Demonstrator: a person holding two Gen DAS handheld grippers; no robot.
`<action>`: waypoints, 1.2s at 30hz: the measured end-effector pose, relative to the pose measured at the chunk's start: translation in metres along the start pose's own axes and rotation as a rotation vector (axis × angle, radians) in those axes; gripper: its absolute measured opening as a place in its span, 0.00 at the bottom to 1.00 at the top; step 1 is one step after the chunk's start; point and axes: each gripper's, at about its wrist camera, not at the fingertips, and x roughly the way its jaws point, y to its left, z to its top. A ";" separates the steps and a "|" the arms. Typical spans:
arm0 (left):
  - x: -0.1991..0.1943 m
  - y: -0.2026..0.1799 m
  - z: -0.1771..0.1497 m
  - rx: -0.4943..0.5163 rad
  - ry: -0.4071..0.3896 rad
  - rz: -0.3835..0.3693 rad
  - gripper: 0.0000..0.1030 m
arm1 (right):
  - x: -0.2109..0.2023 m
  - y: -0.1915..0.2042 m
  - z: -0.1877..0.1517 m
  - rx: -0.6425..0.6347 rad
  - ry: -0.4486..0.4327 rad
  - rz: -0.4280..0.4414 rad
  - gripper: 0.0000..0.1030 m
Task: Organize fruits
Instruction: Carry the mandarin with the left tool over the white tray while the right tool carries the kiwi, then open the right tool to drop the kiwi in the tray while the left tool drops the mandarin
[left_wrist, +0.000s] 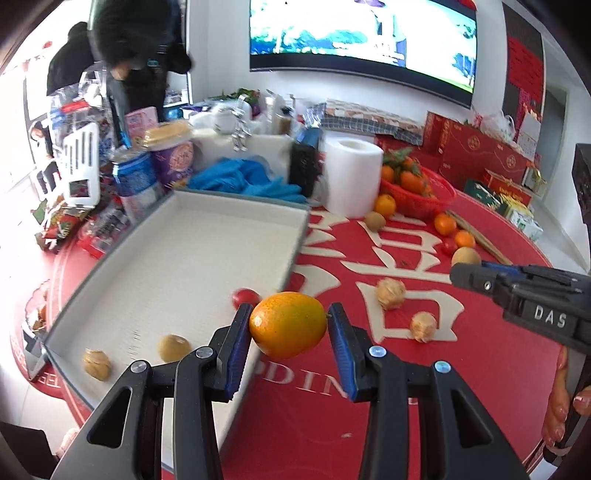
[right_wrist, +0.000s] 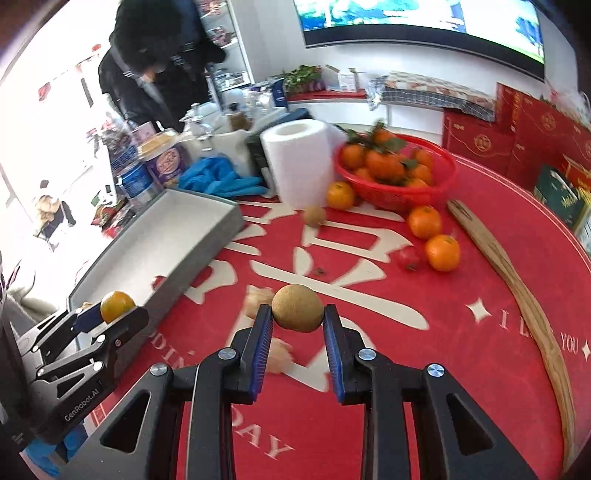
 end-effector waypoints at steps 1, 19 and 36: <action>-0.001 0.005 0.002 -0.007 -0.007 0.005 0.44 | 0.001 0.006 0.003 -0.012 0.000 0.006 0.28; 0.019 0.116 0.020 -0.145 -0.016 0.180 0.43 | 0.045 0.130 0.046 -0.211 0.049 0.134 0.28; 0.052 0.138 0.004 -0.193 0.077 0.178 0.43 | 0.103 0.161 0.048 -0.240 0.157 0.117 0.28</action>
